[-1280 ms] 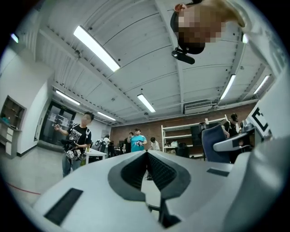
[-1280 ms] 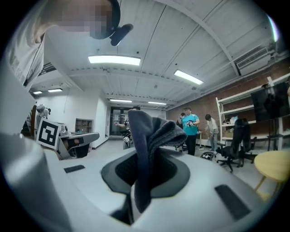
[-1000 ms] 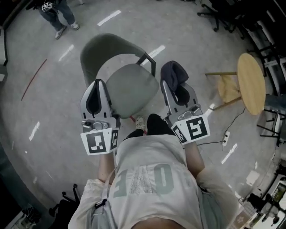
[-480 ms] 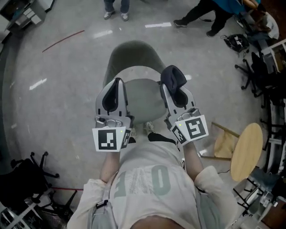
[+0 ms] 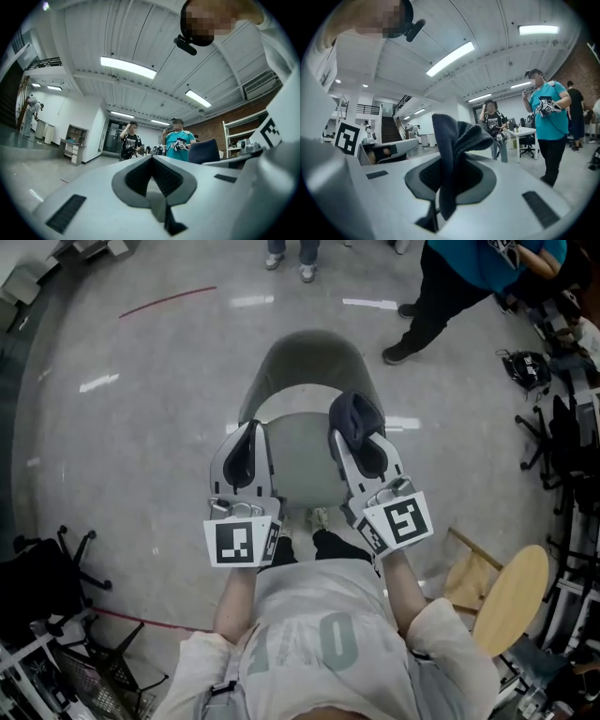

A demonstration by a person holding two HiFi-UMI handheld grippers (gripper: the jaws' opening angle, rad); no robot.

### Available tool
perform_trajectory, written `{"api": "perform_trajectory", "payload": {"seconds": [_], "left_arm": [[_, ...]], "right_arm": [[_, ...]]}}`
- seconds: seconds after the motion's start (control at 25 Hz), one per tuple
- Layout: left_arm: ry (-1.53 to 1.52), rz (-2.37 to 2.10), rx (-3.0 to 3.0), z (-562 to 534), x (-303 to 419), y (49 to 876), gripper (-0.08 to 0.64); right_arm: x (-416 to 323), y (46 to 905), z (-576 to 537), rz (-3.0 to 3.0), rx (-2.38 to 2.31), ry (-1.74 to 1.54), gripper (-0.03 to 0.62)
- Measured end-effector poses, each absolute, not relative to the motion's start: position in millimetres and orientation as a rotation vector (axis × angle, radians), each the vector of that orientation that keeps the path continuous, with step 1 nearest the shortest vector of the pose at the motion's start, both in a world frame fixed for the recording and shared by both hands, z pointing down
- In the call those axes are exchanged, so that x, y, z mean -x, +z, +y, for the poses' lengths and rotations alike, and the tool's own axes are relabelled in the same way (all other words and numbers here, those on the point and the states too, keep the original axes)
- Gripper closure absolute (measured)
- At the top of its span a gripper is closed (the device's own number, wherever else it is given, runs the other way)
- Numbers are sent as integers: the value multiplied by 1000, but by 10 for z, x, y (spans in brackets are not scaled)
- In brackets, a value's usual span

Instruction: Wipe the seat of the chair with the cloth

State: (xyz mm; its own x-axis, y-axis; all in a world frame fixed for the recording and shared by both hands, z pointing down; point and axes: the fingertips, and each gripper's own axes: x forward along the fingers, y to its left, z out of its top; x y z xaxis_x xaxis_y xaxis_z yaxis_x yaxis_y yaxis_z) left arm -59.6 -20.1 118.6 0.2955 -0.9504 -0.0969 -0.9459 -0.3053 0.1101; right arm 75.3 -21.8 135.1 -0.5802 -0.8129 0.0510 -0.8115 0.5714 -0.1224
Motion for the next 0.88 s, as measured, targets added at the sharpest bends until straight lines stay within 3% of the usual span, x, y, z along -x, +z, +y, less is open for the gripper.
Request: {"api": "perform_trajectory", "payload": {"seconds": [0.36, 0.88], "left_arm": [[-98, -1883, -2432, -474, 1143, 2326, 545], [-21, -1911, -2266, -798, 1411, 4530, 545]], "right_arm": [[-207, 2573, -611, 2867, 1324, -508, 543], [261, 5615, -1152, 2645, 1218, -1453, 543]]}}
